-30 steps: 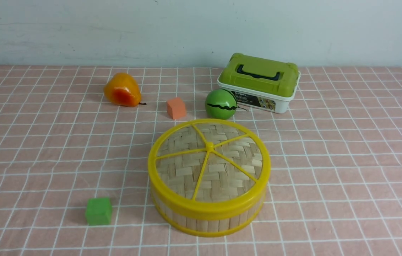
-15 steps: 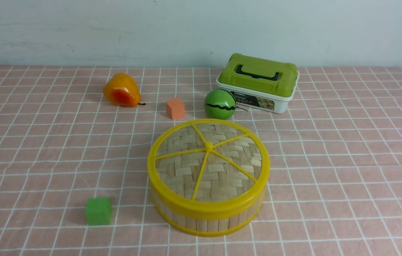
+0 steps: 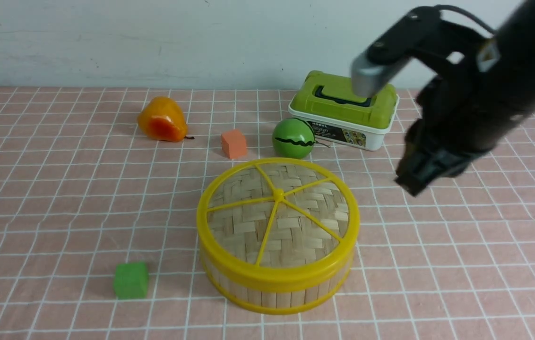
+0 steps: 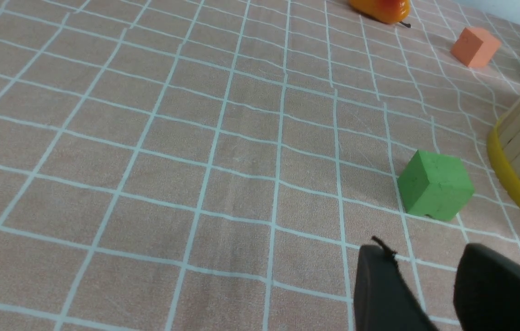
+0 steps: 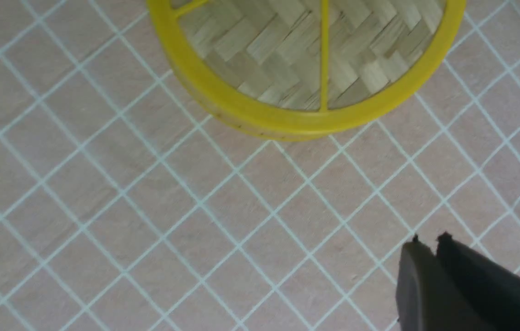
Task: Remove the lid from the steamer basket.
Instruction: Use the right arm to lift the lid of the steamer, then use the right arm to place the steamer lid on the table
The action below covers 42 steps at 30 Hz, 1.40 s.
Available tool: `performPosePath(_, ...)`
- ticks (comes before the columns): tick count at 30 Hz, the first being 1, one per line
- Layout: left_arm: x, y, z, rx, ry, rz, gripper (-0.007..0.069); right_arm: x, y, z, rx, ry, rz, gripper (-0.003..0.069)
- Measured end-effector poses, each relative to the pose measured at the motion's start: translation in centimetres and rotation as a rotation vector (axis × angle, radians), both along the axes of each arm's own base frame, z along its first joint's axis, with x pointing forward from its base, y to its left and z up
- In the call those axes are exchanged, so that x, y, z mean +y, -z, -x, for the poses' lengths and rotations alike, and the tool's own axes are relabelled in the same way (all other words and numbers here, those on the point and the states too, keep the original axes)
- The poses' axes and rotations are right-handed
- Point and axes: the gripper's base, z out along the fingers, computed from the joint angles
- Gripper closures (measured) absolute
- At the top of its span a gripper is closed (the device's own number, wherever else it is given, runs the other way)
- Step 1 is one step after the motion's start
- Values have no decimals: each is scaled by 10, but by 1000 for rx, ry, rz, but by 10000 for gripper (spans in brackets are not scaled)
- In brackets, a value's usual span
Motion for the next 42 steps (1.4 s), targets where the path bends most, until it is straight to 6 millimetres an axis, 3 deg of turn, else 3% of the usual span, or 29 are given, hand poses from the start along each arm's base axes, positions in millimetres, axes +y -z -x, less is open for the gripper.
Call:
performPosePath(4,0,0,0,0,0,0,386,36,15,-38,41,25,-39,522)
performPosePath(6,0,0,0,0,0,0,386,43,21,-46,59,31,-54,494)
performPosePath(11,0,0,0,0,0,0,386,80,55,-87,134,66,-112,288)
performPosePath(15,0,0,0,0,0,0,386,94,82,-109,167,104,-112,235)
performPosePath(21,0,0,0,0,0,0,386,103,106,-122,192,119,-98,253)
performPosePath(26,0,0,0,0,0,0,386,103,112,-125,193,122,-82,412)
performPosePath(28,0,0,0,0,0,0,386,104,112,-124,196,121,-90,527)
performPosePath(30,0,0,0,0,0,0,386,104,110,-124,194,120,-92,575)
performPosePath(35,0,0,0,0,0,0,386,100,91,-118,162,116,-103,582)
performPosePath(39,0,0,0,0,0,0,386,72,23,-96,21,106,-148,582)
performPosePath(41,0,0,0,0,0,0,386,51,-3,-86,-36,126,-158,582)
performPosePath(42,0,0,0,0,0,0,386,29,-14,-82,-59,165,-152,582)
